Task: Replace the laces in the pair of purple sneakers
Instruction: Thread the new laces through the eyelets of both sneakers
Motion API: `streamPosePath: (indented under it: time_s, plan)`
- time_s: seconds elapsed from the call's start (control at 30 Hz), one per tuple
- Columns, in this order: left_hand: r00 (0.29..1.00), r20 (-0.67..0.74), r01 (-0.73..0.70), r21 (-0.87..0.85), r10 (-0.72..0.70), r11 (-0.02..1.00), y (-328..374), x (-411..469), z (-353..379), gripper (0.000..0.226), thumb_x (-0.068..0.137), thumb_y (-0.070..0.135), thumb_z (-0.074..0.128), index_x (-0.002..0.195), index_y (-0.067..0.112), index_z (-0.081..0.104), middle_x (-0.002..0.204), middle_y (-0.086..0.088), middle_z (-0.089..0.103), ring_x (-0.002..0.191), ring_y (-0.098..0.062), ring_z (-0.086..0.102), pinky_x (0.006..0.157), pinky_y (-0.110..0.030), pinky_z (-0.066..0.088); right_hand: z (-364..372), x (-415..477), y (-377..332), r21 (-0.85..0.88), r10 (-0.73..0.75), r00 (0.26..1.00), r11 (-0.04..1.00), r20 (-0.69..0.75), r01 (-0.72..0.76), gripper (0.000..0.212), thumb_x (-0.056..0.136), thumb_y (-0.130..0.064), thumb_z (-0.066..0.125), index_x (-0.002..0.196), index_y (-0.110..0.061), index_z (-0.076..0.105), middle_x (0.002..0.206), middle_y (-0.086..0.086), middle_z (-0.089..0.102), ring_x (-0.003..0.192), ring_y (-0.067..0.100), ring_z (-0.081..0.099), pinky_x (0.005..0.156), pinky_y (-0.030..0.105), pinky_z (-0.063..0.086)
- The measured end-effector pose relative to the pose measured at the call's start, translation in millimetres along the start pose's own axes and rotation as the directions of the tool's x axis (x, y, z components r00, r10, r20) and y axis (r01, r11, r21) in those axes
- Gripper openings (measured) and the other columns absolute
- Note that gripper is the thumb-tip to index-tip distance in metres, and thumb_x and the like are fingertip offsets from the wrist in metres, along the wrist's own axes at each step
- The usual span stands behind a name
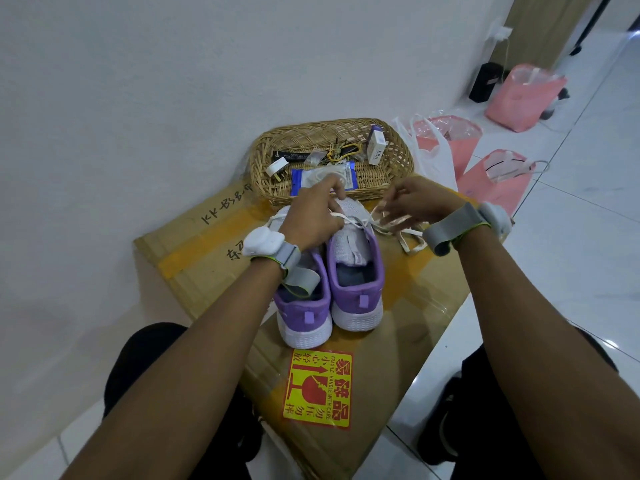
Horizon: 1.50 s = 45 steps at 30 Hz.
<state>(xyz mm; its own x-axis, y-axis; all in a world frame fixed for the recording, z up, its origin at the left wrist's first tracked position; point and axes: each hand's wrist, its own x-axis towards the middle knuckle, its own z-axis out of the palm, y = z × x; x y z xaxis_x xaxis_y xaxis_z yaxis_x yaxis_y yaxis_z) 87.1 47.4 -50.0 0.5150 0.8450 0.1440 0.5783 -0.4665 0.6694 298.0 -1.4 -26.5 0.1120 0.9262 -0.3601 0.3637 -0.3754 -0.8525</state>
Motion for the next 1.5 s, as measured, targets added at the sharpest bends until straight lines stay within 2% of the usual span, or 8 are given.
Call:
streamPosePath:
  time_s: [0.2, 0.43, 0.6, 0.8, 1.0, 1.2, 1.4, 1.5]
  plan:
    - [0.941, -0.338, 0.001, 0.095, 0.031, 0.996, -13, 1, -23, 0.026, 0.073, 0.024, 0.068, 0.096, 0.027, 0.056, 0.081, 0.010, 0.066, 0.079, -0.018, 0.062, 0.065, -0.039, 0.054, 4, 7, -7, 0.566, 0.051, 0.959, 0.815, -0.277, 0.121, 0.022, 0.101, -0.004, 0.034, 0.081, -0.011, 0.041, 0.067, 0.007, 0.050, 0.056, 0.021, 0.051, 0.053, 0.032, 0.054]
    - [0.917, -0.393, -0.077, 0.004, 0.072, 0.997, -10, -2, -25, 0.037, 0.068, 0.033, 0.071, 0.100, 0.028, 0.054, 0.079, 0.012, 0.064, 0.089, -0.022, 0.061, 0.072, -0.042, 0.053, 7, -3, 10, -0.688, -0.239, 0.964, 0.680, 0.119, 0.254, 0.009, 0.085, -0.024, 0.072, 0.086, -0.015, 0.074, 0.067, -0.010, 0.059, 0.064, 0.004, 0.054, 0.058, 0.021, 0.036]
    - [0.948, -0.309, -0.074, 0.011, 0.074, 0.997, -11, -2, -15, 0.040, 0.070, 0.019, 0.072, 0.102, 0.033, 0.053, 0.074, 0.013, 0.066, 0.088, -0.020, 0.061, 0.072, -0.044, 0.053, 10, 1, 10, -0.490, -0.115, 0.708, 0.797, -0.696, -0.352, 0.024, 0.079, -0.008, 0.063, 0.098, -0.021, 0.069, 0.101, 0.007, 0.066, 0.098, 0.031, 0.064, 0.076, 0.030, 0.044]
    - [0.984, -0.156, -0.089, 0.003, 0.088, 0.996, -9, 1, -5, 0.047, 0.065, 0.016, 0.068, 0.107, 0.034, 0.053, 0.072, 0.010, 0.069, 0.082, -0.018, 0.065, 0.074, -0.046, 0.056, 7, -8, 11, -0.606, -0.268, 0.962, 0.756, 0.056, 0.246, 0.026, 0.073, -0.026, 0.082, 0.098, -0.027, 0.074, 0.081, -0.003, 0.062, 0.079, 0.018, 0.057, 0.068, 0.027, 0.040]
    - [0.991, -0.110, -0.073, 0.032, 0.076, 0.997, -9, 3, -6, 0.052, 0.065, 0.018, 0.070, 0.107, 0.041, 0.049, 0.068, 0.014, 0.069, 0.079, -0.015, 0.065, 0.075, -0.047, 0.056, 1, 15, 22, -0.616, -0.194, 0.724, 0.691, -0.662, -0.378, 0.014, 0.079, -0.018, 0.066, 0.088, -0.023, 0.075, 0.090, 0.002, 0.070, 0.086, 0.028, 0.067, 0.072, 0.029, 0.043]
    - [0.996, -0.056, -0.069, 0.002, 0.069, 0.998, -8, 4, -4, 0.052, 0.068, 0.012, 0.074, 0.112, 0.031, 0.054, 0.070, 0.008, 0.071, 0.069, -0.010, 0.067, 0.072, -0.043, 0.058, 7, -9, 9, -0.605, -0.220, 0.973, 0.766, 0.069, 0.216, 0.041, 0.070, -0.023, 0.085, 0.108, -0.025, 0.071, 0.096, 0.001, 0.065, 0.089, 0.019, 0.059, 0.074, 0.031, 0.046]
    - [0.999, -0.032, -0.030, 0.062, 0.032, 0.998, -11, 1, -4, 0.051, 0.067, 0.012, 0.071, 0.108, 0.036, 0.054, 0.074, 0.012, 0.070, 0.084, -0.017, 0.065, 0.080, -0.046, 0.056, 5, 17, 19, -0.553, -0.082, 0.734, 0.715, -0.675, -0.428, 0.018, 0.082, -0.013, 0.069, 0.093, -0.026, 0.077, 0.093, 0.001, 0.070, 0.088, 0.025, 0.066, 0.072, 0.028, 0.038]
    - [0.999, -0.045, -0.005, 0.055, 0.007, 0.998, -14, 2, -4, 0.048, 0.065, 0.011, 0.066, 0.105, 0.036, 0.056, 0.072, 0.014, 0.070, 0.082, -0.014, 0.067, 0.080, -0.049, 0.057, -2, 16, 21, -0.666, -0.164, 0.879, 0.717, -0.448, -0.206, 0.036, 0.077, -0.008, 0.073, 0.109, -0.023, 0.071, 0.109, 0.004, 0.062, 0.100, 0.026, 0.060, 0.078, 0.030, 0.041]
